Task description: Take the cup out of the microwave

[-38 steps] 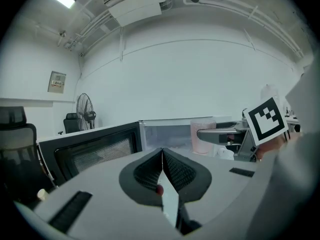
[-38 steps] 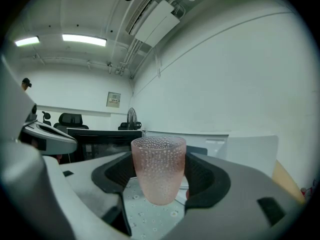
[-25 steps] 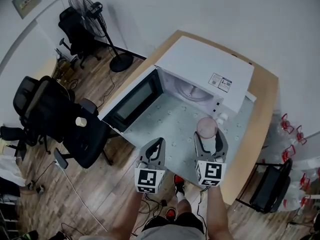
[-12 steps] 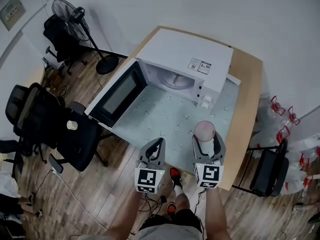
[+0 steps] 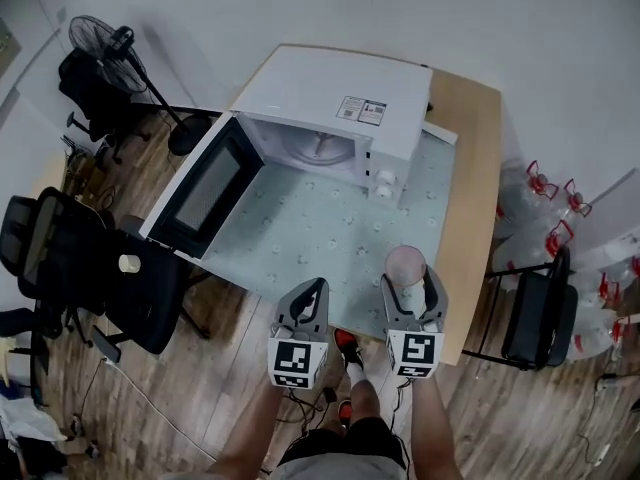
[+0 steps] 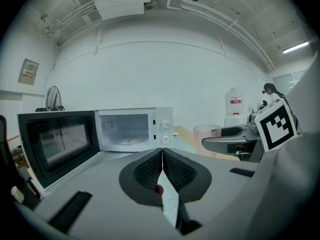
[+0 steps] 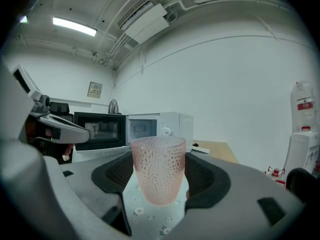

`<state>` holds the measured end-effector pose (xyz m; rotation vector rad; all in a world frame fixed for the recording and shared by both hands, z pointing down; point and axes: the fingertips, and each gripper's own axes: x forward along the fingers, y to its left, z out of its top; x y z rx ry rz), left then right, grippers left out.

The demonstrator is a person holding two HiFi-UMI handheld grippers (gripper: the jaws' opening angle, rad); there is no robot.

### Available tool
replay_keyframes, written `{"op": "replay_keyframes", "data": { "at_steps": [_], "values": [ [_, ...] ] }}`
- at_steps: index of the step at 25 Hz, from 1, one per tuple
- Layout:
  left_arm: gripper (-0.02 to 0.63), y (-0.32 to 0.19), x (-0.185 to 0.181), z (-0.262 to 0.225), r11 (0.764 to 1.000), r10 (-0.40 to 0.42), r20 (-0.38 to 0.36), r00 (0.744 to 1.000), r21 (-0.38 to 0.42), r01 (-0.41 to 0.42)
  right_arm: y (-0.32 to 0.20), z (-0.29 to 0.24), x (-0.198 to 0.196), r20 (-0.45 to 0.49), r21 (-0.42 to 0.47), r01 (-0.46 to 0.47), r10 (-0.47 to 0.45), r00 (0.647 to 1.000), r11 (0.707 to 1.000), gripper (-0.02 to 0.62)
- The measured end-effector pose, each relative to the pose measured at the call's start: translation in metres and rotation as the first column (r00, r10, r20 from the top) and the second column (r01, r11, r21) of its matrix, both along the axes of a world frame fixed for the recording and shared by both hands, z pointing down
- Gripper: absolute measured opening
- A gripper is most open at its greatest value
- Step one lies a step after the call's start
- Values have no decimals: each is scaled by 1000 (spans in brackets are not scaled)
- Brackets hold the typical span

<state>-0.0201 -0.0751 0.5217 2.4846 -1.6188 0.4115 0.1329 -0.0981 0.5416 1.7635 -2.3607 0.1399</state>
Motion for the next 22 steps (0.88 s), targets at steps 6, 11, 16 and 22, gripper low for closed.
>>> {"op": "replay_keyframes", "data": {
  "at_steps": [6, 11, 16, 22],
  "values": [
    [25, 2, 17, 24, 999, 28, -3, 1000, -31, -29, 5, 26, 17, -8, -30, -24, 23, 1000, 999, 331],
    [24, 4, 30, 45, 997, 52, 3, 999, -58, -51, 9, 49, 30, -7, -49, -46, 45, 999, 998, 331],
    [25, 7, 42, 59, 994, 74, 6, 997, -80, -73, 11, 67, 41, 1, -62, -66, 67, 998, 996, 331],
    [25, 13, 50, 69, 992, 90, 13, 996, -95, -88, 13, 82, 48, 4, -68, -87, 88, 996, 994, 331]
  ]
}}
